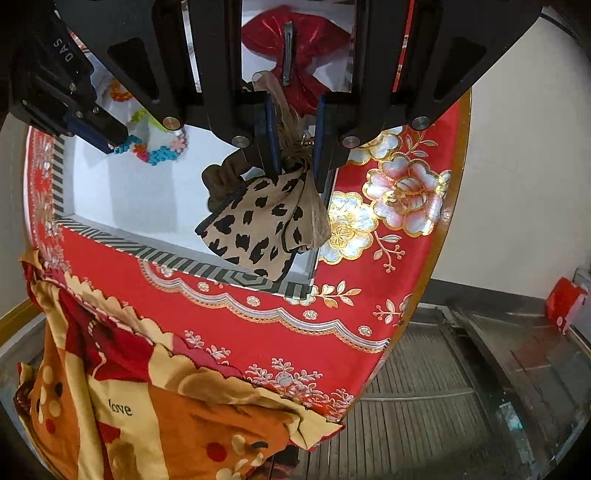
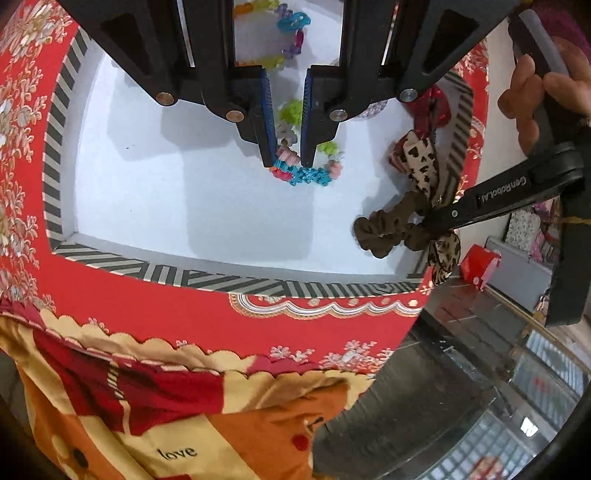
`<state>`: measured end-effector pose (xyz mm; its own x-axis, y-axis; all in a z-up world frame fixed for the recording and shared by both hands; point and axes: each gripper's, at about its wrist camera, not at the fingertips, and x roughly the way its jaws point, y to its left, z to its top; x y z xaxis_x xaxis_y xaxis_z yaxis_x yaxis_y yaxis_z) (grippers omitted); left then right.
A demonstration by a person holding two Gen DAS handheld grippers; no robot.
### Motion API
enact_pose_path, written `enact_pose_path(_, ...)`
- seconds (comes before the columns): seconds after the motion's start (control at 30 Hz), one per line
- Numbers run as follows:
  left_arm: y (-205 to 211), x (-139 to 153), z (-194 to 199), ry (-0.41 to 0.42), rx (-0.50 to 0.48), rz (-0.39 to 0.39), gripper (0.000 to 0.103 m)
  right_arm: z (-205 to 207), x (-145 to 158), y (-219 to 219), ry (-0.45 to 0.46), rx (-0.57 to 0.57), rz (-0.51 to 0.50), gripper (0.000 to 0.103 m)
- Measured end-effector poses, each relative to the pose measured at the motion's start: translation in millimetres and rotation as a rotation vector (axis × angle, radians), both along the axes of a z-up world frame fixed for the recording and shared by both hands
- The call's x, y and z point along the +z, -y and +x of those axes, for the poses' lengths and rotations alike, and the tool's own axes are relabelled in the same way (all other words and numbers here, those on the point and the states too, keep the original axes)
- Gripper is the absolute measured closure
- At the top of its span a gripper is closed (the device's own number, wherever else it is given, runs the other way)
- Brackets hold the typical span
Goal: Organize jewelry
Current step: 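Carry the leopard bow and colourful beaded hair tie into the tray, open both tools, then withdraw both tools from the tray toward the remaining black items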
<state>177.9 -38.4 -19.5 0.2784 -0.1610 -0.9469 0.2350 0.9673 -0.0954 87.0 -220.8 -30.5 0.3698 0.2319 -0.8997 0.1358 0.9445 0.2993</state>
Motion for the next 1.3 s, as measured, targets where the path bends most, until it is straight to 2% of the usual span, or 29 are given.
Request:
enact_pose_path(0.43,5.5,-9.1,9.3,-0.005,0.015,0.024,0.087,15.9,-12.3,4.1,0.009,-0.031,0.018,0.091)
enact_pose_path(0.6,7.1,-8.0,7.5,-0.008,0.008,0.024,0.078,11.9,-14.4,19.7,-0.019,-0.072,0.007,0.089)
enact_pose_path(0.67,8.3,-5.5,4.8,-0.005,0.003,0.015,0.068,8.5,-10.9,22.3,-0.014,-0.076,0.003,0.078)
enact_pose_path(0.77,11.5,0.0,-0.2,0.004,-0.005,0.001,0.055,2.5,-4.9,21.9,-0.003,-0.072,0.000,0.072)
enact_pose_path(1.03,9.9,14.1,-16.0,0.030,-0.019,0.004,0.054,-20.6,9.9,17.6,0.003,-0.077,0.001,0.072)
enact_pose_path(1.3,-1.1,31.2,-42.6,0.068,-0.018,0.013,0.054,-54.7,44.3,1.6,0.065,-0.069,0.035,0.072)
